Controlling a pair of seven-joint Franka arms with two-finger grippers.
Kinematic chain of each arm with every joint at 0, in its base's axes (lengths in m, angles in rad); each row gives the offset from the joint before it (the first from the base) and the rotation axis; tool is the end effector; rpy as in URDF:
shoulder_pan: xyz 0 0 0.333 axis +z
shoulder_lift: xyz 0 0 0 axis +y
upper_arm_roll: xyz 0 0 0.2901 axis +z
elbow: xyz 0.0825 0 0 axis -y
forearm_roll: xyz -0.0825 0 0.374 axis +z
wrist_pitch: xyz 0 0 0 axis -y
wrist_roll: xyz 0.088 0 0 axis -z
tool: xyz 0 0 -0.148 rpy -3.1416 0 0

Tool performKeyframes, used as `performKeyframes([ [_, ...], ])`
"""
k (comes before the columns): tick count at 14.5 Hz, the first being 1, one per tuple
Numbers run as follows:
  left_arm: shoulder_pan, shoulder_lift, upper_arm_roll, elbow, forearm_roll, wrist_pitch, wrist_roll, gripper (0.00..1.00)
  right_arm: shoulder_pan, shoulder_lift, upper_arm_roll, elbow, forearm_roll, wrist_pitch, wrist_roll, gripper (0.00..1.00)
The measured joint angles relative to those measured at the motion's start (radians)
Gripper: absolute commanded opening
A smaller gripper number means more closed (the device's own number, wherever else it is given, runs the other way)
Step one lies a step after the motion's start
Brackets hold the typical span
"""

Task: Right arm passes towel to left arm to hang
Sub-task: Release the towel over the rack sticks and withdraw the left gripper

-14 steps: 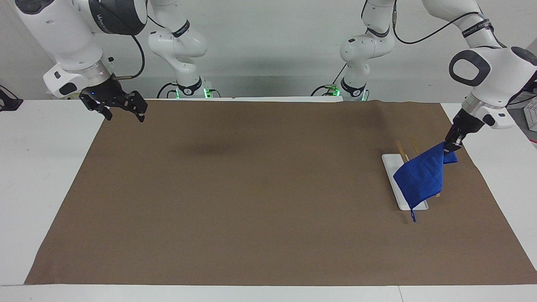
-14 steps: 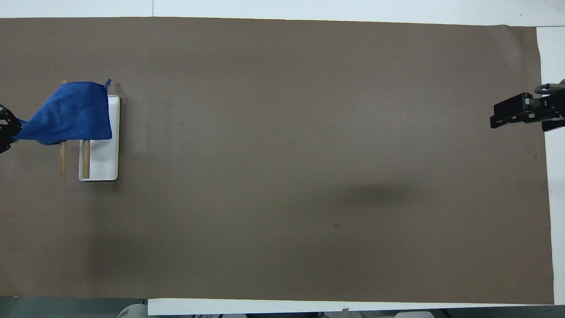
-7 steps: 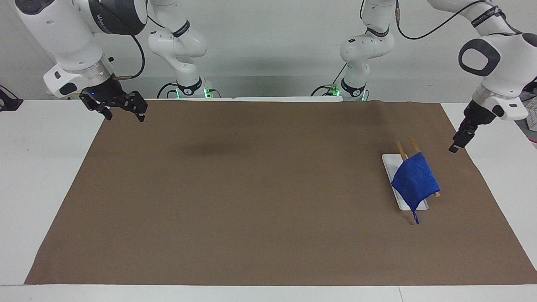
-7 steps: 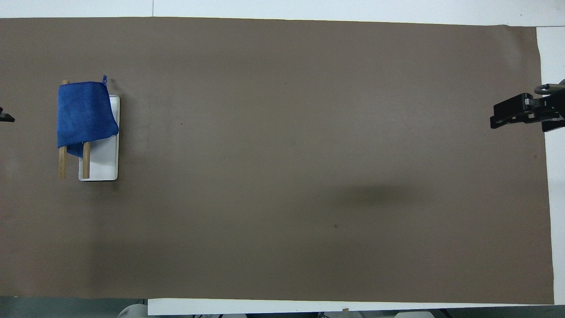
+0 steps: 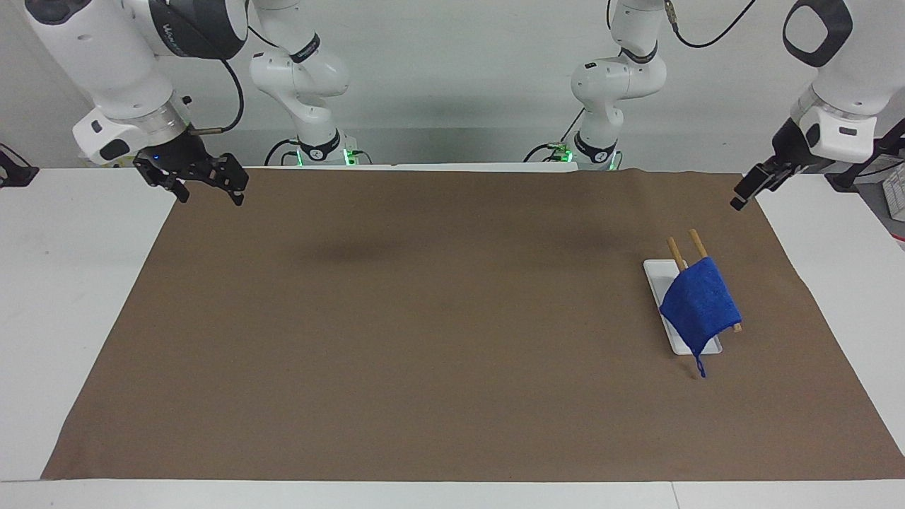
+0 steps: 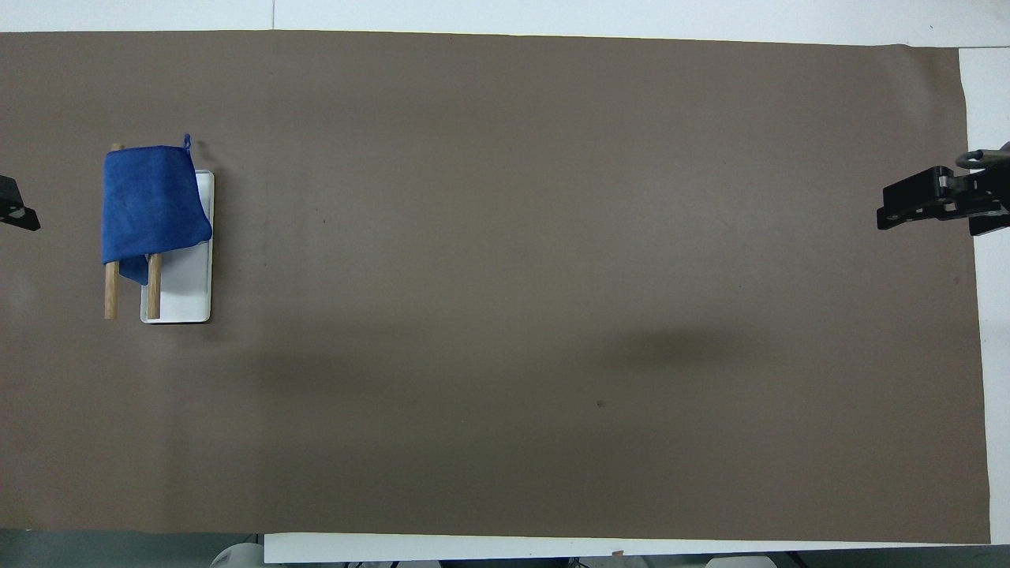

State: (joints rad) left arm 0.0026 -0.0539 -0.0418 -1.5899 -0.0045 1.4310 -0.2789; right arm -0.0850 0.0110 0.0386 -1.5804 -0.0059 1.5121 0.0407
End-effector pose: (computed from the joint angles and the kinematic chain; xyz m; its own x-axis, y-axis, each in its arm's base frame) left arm 0.5092 -0.0212 0.5662 0.9661 0.2373 -0.1014 0.2358 -0.9714 -0.0267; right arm 0.5367 -0.0259 0.5425 0.9931 -0.0872 -0.0789 -0.0867 -0.9962 0.0087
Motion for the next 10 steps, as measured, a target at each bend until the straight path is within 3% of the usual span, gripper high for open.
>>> performKeyframes([
  [3,-0.059,0.057,-0.002,0.084,0.002,-0.08,0.046,1.0,0.0,0.0,0.0,0.0,0.0,0.0,0.0,1.0],
  [10,-0.064,0.083,0.002,0.105,-0.001,-0.085,0.17,1.0,0.0,0.0,-0.001,0.0,0.0,0.0,-0.02,1.0],
])
